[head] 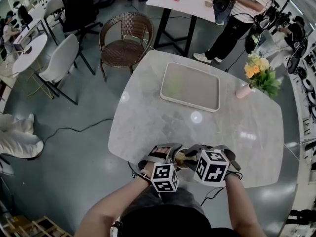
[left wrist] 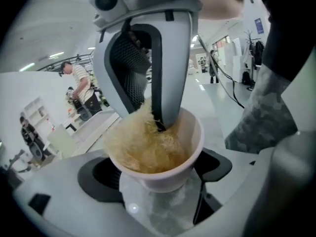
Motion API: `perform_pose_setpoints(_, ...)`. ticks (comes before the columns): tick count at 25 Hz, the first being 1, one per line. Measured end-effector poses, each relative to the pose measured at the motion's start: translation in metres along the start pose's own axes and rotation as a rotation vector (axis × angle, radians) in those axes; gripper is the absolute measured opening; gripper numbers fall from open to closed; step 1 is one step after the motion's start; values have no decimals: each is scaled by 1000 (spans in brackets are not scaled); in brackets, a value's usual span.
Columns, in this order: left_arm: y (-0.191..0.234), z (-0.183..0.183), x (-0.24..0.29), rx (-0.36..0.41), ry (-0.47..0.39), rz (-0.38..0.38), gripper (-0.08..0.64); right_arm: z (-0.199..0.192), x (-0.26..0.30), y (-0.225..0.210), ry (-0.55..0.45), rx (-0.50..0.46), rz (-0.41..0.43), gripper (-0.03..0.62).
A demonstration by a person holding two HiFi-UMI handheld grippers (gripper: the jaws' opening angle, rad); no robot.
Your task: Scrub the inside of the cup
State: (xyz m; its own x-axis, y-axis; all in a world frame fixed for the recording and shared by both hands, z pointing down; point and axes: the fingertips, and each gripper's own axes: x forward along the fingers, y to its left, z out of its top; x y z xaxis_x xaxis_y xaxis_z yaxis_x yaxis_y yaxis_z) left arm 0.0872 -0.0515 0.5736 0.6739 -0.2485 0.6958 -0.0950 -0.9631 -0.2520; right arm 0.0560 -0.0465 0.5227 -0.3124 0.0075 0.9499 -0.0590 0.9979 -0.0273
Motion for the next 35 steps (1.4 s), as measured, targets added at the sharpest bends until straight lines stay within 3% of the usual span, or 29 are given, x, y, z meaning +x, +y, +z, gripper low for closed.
perform_pose_setpoints(5,9,-5,-4,-214,64,200,431,2,-2,-15,19,287,-76,60)
perform_pose_setpoints(8,9,-3,-6,-307,89,289,431,-2,9,-13,61,365,-58,60)
perform_pose_setpoints(12,6,0,-8,-383,88,339,431,-4,21,-6,109,335,-27,60)
perform_pose_setpoints(16,5,-6,-9,-380,95,348,431,7,18,6,36,294,53,60)
perform_pose_setpoints(21,6,-9,-9,-400,89,351,431,14,0,12,-27,242,75,60)
perform_pose_setpoints(27,1,-10,-7,-282,90,260,431,14,-25,11,-72,238,64,60)
perform_pose_setpoints(35,-7,-4,-3,97,31,2,433,10,-22,15,-29,190,17,60)
